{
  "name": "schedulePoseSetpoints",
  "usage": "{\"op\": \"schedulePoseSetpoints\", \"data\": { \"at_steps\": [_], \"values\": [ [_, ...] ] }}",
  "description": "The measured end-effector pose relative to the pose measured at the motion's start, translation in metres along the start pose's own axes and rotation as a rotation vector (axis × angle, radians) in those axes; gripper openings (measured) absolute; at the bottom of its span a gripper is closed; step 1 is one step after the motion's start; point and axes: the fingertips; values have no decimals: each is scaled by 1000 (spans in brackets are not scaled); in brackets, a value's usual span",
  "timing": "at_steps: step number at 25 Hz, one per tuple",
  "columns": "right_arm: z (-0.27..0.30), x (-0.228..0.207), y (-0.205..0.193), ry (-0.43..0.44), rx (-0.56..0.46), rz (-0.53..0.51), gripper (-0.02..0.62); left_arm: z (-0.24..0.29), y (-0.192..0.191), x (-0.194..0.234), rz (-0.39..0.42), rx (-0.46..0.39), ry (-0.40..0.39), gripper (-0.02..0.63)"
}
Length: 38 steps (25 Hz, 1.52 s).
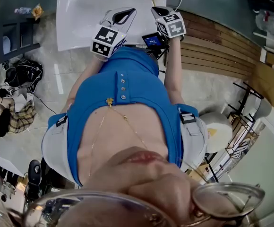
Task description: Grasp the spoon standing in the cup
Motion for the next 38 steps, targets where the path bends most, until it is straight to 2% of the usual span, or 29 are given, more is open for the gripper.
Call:
{"op": "schedulePoseSetpoints", "data": {
  "at_steps": [19, 38],
  "values": [
    [-26, 23, 47, 62, -166, -8, 3, 3, -1, 0, 13, 14, 6, 0],
    [-53, 49, 89, 124, -333, -65, 3, -2, 13, 6, 10, -26, 24, 0]
  ]
}}
Point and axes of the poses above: the fingertips, and each gripper's own axes: z forward along the fingers, x to its left, y out of its top, and after that the axes turned 9 degrees about -z, right-handed
